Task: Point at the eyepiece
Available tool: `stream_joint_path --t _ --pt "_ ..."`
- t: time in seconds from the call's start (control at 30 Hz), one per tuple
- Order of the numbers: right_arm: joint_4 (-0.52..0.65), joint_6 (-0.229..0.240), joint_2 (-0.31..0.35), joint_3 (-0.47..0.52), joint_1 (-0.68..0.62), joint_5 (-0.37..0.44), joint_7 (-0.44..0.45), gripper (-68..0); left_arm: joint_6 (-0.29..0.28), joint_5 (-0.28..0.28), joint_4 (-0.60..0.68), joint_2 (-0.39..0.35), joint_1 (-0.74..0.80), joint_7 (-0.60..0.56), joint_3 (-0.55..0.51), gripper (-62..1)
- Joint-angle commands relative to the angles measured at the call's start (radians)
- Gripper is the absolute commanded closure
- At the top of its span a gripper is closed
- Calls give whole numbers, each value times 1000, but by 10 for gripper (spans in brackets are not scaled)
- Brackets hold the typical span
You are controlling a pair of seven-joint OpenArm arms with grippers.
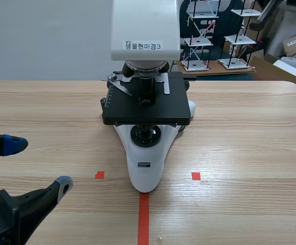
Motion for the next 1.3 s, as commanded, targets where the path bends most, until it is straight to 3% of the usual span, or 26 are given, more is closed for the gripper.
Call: stream_joint_path --t 0.0,0.1,0.33,1.27 --pt "-12 -7 -11 -11 49 23 15 -41 -1 -6 8 2 -3 -18 6 -623" --pt "-59 -6 -39 -68 126 58 10 -7 -1 -6 8 2 -3 -19 6 -623" --pt "-122 -3 -72 -145 245 117 -41 -6 -1 -10 8 2 -3 -21 6 -623" --pt "-134 -3 -50 -146 255 141 -29 -6 -1 -10 8 2 -3 -21 6 -623"
